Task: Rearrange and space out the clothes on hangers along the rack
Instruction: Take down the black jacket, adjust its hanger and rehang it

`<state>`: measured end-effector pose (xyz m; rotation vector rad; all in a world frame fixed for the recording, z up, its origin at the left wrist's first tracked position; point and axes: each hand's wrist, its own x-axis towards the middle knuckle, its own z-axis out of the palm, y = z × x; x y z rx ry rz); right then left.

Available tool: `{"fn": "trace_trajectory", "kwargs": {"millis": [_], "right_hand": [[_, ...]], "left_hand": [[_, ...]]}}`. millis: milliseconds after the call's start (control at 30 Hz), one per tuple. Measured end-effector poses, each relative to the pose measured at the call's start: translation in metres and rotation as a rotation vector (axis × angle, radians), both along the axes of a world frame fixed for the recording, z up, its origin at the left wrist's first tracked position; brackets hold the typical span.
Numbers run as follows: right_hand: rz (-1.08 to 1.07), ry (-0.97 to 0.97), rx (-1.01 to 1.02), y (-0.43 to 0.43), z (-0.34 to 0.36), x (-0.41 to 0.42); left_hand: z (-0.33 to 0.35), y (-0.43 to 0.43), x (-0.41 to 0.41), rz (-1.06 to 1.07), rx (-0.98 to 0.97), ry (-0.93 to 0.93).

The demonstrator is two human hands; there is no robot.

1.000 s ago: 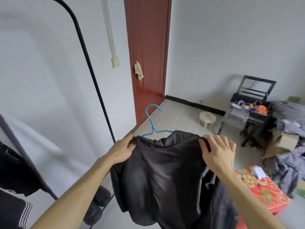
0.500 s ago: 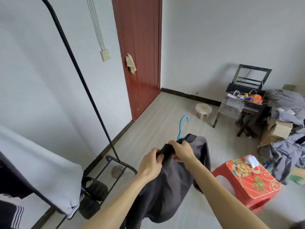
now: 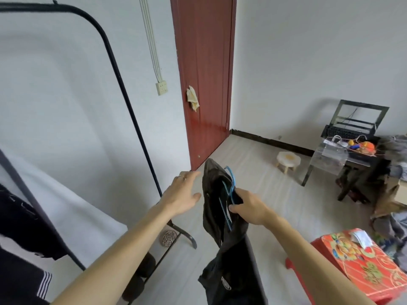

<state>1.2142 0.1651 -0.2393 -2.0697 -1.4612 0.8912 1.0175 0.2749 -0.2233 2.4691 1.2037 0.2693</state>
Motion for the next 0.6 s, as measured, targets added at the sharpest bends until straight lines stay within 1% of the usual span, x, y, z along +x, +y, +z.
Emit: {"fn": "trace_trajectory", "kwargs": {"millis": [100, 200, 267, 400, 467, 533, 600], "right_hand": [[0.128, -0.074, 0.101, -0.005, 0.031, -0.004], [0.183, -0.117, 0.204, -0.004, 0.057, -0.002], [0.176, -0.13, 0.281, -0.003, 0.068, 0.002], [0.099, -0.176, 0.435, -0.006, 0.078, 0.015], [0.086, -0.223, 0.399, -0.009, 0.077, 0.022], [0.078, -0.323, 0.362, -0.007, 0.072, 0.024], [0.023, -0.36, 0.435, 0.0, 0.067, 0.019]], "left_hand": [[0.018, 0.014, 0.007, -0.116, 0.191, 0.102], [0.025, 0.026, 0.017, -0.202, 0.287, 0.151], [0.03, 0.027, 0.023, -0.197, 0.276, 0.148], [0.044, 0.022, 0.028, -0.111, 0.213, -0.014], [0.048, 0.024, 0.024, -0.079, 0.208, -0.058], [0.051, 0.03, 0.019, -0.055, 0.205, -0.093], [0.057, 0.033, 0.016, -0.02, 0.16, -0.154]]}}
